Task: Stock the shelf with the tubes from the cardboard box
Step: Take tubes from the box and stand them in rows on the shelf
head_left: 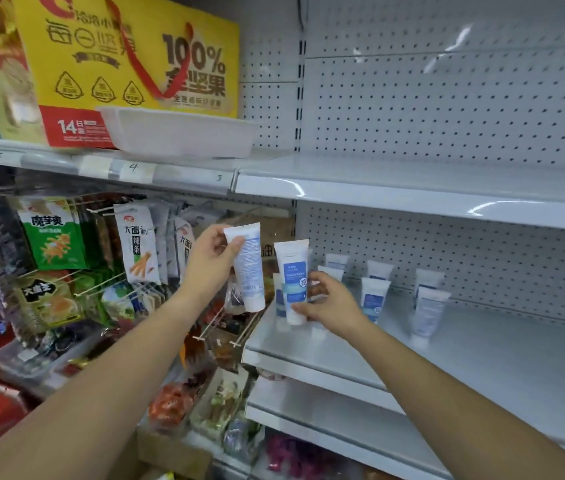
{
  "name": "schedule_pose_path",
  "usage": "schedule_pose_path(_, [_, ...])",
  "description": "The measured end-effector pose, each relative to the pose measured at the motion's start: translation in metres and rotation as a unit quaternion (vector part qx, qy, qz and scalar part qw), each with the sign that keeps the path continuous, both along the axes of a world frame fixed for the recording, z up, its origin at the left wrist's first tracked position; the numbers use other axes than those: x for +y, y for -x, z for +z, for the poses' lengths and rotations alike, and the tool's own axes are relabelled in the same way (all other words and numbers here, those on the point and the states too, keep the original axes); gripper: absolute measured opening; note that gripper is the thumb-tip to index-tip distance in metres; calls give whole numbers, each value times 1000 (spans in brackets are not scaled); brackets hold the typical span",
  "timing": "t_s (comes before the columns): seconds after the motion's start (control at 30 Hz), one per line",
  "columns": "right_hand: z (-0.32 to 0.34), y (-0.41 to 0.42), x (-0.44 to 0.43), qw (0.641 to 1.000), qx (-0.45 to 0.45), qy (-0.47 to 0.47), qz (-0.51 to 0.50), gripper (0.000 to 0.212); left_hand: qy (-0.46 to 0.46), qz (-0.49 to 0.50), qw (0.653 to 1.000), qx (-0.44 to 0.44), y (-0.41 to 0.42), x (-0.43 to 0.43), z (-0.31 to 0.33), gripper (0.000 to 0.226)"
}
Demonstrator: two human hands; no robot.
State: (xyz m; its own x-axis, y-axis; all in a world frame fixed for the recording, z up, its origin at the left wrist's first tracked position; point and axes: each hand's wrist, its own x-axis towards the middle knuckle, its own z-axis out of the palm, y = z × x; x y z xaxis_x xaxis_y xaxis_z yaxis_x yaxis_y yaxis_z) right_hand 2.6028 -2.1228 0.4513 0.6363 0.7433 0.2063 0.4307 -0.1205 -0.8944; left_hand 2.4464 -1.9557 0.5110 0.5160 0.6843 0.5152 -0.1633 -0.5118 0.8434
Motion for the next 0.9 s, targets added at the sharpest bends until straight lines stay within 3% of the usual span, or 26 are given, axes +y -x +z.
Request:
schedule_pose_path(0.33, [-8,-49,-81,997,34,-18,-62,47,-5,-65,998,9,-72,-56,3,16])
schedule_pose_path(0.9, [-56,-108,-144,981,56,1,-186,52,0,-182,982,42,-155,-97,-14,20])
